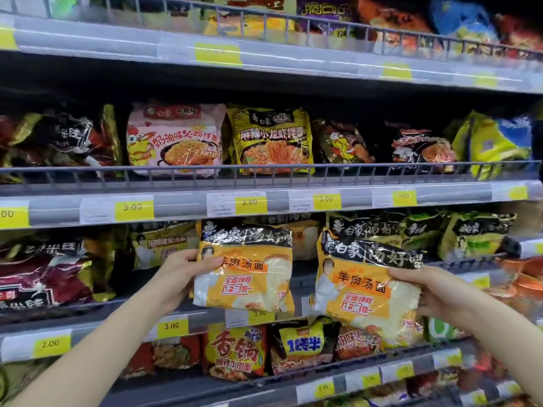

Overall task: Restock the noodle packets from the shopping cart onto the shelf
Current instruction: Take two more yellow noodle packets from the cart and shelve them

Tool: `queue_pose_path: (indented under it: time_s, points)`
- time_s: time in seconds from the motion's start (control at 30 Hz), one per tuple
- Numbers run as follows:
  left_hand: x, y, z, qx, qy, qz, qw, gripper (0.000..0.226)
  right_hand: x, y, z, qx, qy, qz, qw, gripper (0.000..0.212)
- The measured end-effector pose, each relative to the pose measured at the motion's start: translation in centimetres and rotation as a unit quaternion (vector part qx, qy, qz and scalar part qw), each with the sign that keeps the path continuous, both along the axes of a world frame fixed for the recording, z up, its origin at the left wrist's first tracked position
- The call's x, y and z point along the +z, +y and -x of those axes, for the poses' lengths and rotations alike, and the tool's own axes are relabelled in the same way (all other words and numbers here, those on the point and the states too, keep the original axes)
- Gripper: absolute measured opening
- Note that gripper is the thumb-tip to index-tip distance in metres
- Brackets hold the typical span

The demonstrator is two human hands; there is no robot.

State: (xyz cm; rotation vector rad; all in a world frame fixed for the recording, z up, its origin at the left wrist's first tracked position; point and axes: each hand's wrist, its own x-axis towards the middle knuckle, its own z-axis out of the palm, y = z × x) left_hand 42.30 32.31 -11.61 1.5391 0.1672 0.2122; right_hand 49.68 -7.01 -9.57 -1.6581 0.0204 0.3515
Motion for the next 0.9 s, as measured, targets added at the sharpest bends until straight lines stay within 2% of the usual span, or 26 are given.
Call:
queue_pose_path:
  time_s: [0.1, 0.13, 0.37, 0.67, 0.8, 0.9]
  points:
    - [-0.8, -0.1, 0.0, 0.022, -0.039, 0.018, 0.999, 0.024, -2.1, -0.1, -0.1, 0.004, -0.017, -0.008, 1.000, 0.031]
    - [-1.0, 0.0, 0.0, 0.034, -0.047, 0.023, 0.998, 0.017, -2.8, 0.0, -0.1, 0.000, -0.020, -0.015, 1.000, 0.026]
    - [-1.6, -0.1, 1.0, 0.069, -0.080, 0.014, 0.994, 0.035, -4.0, 0.6, -0.9, -0.008, -0.057, -0.032, 0.998, 0.022]
    - [-1.8, 0.1, 1.6, 0.096, -0.103, 0.005, 0.990, 0.038, 0.2, 6.8, -4.8, -0.019, -0.170, -0.007, 0.985, 0.017]
    - [-2.2, 0.4, 1.7, 0.111, -0.114, 0.014, 0.987, 0.041, 0.7, 10.2, -6.6, -0.039, -0.210, -0.007, 0.977, 0.021]
    - [-2.3, 0.6, 1.7, 0.119, -0.114, 0.019, 0.986, 0.045, 0.3, 12.4, -7.8, -0.077, -0.227, 0.024, 0.971, 0.036]
